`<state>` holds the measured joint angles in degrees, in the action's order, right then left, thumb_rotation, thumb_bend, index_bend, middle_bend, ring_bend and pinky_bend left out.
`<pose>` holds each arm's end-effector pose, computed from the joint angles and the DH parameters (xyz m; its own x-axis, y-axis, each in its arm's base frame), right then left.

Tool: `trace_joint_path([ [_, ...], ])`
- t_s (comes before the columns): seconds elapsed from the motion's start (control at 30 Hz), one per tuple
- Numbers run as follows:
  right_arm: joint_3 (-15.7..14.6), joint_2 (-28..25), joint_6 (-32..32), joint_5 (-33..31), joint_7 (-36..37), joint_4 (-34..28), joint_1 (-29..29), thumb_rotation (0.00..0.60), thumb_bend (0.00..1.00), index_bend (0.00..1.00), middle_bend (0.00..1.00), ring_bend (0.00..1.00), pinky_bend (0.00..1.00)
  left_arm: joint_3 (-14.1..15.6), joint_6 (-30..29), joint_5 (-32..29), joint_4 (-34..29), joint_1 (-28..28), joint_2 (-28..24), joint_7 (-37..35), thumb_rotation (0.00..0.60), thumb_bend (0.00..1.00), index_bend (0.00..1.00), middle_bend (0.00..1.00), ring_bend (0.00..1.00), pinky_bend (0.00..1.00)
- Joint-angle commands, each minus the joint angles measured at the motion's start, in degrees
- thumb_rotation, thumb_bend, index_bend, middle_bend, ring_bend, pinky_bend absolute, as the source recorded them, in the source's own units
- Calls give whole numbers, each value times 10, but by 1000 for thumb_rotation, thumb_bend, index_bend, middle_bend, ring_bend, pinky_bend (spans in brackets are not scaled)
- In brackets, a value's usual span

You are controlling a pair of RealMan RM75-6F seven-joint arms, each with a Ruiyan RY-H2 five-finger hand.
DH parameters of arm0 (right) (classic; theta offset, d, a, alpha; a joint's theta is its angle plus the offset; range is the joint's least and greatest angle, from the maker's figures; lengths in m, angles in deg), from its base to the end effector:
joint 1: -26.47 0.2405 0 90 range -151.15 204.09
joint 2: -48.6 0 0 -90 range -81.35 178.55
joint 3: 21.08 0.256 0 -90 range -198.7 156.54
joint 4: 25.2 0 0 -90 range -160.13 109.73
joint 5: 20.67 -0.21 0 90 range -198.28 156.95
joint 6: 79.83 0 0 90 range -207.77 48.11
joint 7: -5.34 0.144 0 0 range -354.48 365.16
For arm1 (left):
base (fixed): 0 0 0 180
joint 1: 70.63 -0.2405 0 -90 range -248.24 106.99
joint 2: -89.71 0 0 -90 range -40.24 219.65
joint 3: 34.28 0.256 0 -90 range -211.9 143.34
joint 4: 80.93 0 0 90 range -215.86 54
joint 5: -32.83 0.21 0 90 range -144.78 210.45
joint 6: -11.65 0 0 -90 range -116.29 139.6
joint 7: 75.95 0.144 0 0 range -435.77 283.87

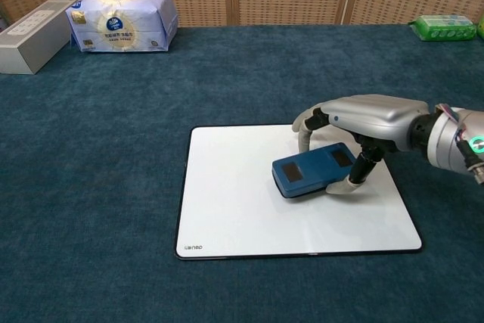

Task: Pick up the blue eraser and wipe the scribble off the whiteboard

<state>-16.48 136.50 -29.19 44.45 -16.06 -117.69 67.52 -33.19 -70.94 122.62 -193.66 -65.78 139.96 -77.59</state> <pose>-0.1444 -0.2915 -0.0427 0.4731 -0.4221 0.7733 -0.8439 -0.4690 0.2604 -0.2533 0.1607 0.1837 0.2721 0.1234 0.9543 0.9618 -0.0664 -0.2656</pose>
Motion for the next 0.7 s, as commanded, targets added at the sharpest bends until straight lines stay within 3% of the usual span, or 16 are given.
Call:
trace_joint_path([
  [0.03, -2, 2, 1, -5, -5, -3, 0, 600, 208, 472, 155, 0, 0, 0, 0, 0, 0, 0, 0, -1, 600, 428, 309, 240, 224, 69],
  [0.33, -8, -3, -8, -22, -20, -12, 6, 600, 210, 327, 122, 0, 0, 3, -1, 4, 0, -1, -3, -8, 600, 428, 309, 239, 224, 68],
  [0.7, -11, -9, -6, -33, -27, -22, 9, 600, 211, 289, 107, 0, 0, 3, 0, 6, 2, 0, -5, -13, 600, 428, 309, 238, 224, 69],
])
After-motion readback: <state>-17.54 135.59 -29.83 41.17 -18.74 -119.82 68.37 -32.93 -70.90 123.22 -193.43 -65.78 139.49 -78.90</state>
